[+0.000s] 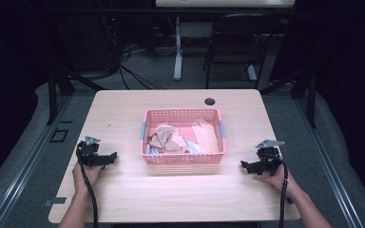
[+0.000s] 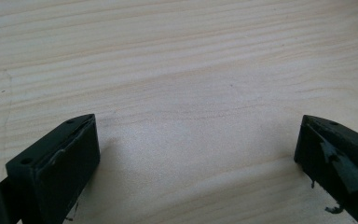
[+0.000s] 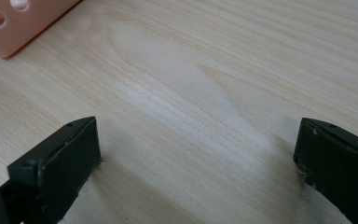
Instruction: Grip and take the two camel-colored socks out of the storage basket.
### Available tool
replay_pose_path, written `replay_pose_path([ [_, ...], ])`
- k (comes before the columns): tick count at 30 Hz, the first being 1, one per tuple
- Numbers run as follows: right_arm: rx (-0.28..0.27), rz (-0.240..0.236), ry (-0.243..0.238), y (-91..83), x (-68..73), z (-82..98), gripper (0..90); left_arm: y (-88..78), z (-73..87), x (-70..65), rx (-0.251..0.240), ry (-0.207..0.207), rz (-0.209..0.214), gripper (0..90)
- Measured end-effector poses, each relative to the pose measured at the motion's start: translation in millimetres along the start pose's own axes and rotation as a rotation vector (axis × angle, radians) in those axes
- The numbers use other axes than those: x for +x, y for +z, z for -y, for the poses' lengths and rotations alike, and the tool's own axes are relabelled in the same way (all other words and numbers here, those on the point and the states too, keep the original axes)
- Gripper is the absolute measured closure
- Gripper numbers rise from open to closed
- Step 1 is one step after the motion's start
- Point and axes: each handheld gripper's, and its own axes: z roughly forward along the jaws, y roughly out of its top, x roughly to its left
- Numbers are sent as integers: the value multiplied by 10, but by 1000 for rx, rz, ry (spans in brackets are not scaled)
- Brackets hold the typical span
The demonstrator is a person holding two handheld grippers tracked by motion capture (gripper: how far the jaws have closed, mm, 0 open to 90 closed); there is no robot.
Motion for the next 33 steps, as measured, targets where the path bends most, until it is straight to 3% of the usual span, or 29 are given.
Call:
replay_pose_path([
  [8, 2, -1, -3, 2, 0, -4, 0, -1, 4, 9, -6, 3, -3, 0],
  [12, 1, 5, -1, -5, 8, 3, 0, 4, -13, 20, -2, -17, -8, 0],
  [14, 0, 0, 0, -10, 11, 7, 0, -6, -50, 16, -12, -35, 9, 0],
  [18, -2, 2, -2, -6, 8, 8, 0, -40, -97, -8, -23, -33, 28, 0],
  [24, -4, 0, 0, -7, 10, 8, 0, -197, -228, -12, -74, -60, 92, 1],
  [33, 0, 0, 2, -9, 12, 8, 0, -365, -371, -4, -108, -73, 127, 1],
])
